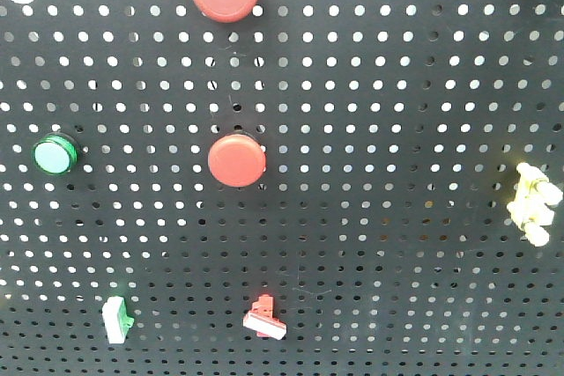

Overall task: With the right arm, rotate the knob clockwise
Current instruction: 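Close the right gripper fingers around the silver knob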

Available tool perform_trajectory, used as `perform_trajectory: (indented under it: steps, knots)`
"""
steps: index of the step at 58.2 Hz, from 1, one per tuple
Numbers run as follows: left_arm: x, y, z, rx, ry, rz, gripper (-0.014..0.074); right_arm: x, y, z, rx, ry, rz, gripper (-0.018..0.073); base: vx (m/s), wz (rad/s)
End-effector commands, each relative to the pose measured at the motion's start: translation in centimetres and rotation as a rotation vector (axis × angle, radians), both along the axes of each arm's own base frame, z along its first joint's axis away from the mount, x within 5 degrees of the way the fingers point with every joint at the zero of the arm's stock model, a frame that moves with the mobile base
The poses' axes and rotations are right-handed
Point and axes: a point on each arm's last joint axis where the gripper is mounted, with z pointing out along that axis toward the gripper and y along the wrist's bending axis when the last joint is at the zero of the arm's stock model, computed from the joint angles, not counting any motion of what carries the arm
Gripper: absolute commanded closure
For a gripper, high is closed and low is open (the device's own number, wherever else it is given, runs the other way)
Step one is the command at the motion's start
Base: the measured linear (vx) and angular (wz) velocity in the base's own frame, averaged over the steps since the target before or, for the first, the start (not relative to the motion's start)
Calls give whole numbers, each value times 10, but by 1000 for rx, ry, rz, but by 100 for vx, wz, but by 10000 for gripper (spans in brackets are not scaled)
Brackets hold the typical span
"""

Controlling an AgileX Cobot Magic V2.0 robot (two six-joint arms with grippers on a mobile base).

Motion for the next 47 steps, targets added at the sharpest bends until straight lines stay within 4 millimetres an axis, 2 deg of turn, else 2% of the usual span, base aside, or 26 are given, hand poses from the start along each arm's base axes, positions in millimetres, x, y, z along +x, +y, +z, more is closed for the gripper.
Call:
perform_trajectory:
  steps: [1, 14, 31, 47]
  knots:
    - [1, 1, 4, -16, -72, 12, 603, 2, -1, 13, 11, -104, -14, 207, 0, 0]
    - [1, 1, 4, -16, -72, 12, 603, 14, 5, 12, 38, -97, -28, 242, 0, 0]
    - [1, 1, 4, -16, -72, 12, 603, 15, 6, 14, 50, -127, -21, 356, 0, 0]
    - [1, 1, 4, -16, -72, 12, 603, 20, 8, 13, 122, -94, -27, 361, 0, 0]
